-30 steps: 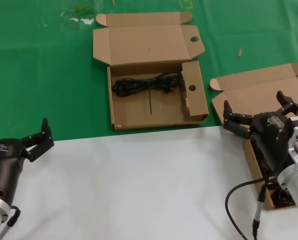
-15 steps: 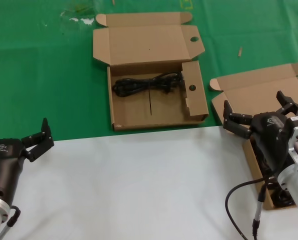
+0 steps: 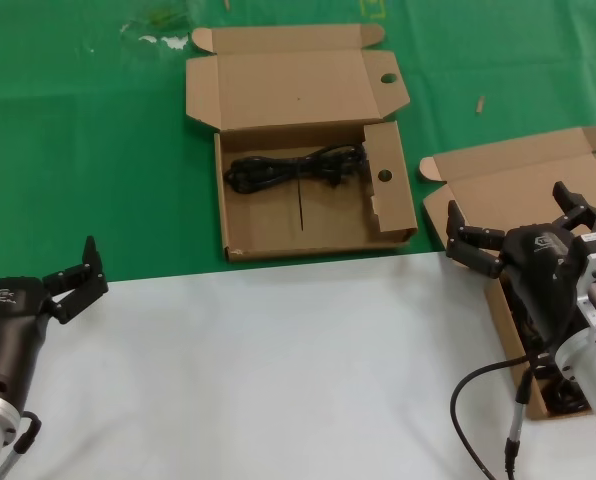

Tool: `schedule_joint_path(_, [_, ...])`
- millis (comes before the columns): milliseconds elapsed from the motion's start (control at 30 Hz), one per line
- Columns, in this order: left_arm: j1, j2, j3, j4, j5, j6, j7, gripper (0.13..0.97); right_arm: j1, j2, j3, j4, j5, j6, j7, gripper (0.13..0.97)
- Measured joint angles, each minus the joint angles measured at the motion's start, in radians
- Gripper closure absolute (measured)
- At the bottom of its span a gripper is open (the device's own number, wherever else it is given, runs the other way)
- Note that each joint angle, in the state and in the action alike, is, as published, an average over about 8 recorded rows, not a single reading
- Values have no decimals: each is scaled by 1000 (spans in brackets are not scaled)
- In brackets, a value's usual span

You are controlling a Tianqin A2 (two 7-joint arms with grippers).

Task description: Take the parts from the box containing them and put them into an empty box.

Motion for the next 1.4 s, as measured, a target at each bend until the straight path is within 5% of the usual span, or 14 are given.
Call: schedule_joint_path(1400, [0,0,0,0,0,0,0,132,0,0,0,0,0,0,0,129])
